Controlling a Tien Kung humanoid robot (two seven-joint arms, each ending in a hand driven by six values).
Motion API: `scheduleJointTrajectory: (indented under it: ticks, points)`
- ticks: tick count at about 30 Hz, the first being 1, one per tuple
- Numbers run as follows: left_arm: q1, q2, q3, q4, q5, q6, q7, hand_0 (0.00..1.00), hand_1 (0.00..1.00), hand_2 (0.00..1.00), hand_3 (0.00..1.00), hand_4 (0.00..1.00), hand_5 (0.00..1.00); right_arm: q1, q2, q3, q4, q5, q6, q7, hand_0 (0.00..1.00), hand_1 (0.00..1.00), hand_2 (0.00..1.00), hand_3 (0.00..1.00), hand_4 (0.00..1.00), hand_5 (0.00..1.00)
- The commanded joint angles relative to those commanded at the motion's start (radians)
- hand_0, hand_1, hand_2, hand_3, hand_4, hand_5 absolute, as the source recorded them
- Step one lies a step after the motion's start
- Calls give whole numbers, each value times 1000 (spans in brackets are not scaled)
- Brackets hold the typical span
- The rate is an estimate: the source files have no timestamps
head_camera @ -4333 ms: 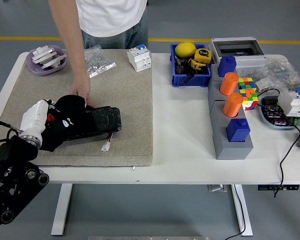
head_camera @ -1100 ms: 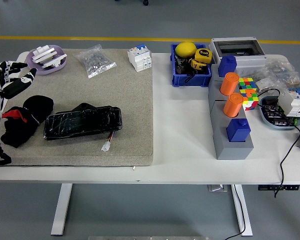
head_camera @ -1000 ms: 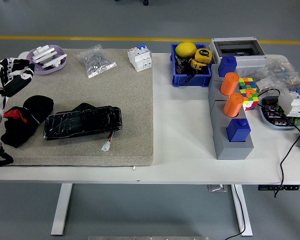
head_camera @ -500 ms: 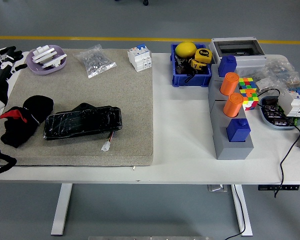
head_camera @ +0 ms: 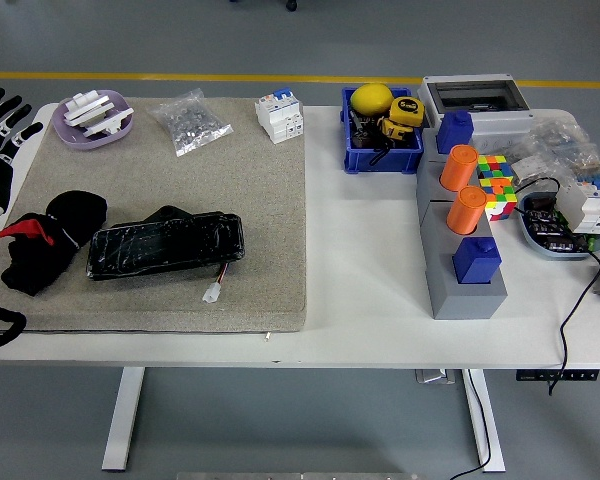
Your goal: Pick the rag up,wipe the panel,place it on the desk
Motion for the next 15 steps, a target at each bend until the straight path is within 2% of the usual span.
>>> scheduleJointTrajectory:
  ticks: [15]
  points:
    - [5, 2, -2, -17, -64, 2, 6, 528, 675, 603, 591, 749, 289, -1, 3, 3, 0, 1, 0, -1, 714, 259, 627, 629, 998, 581]
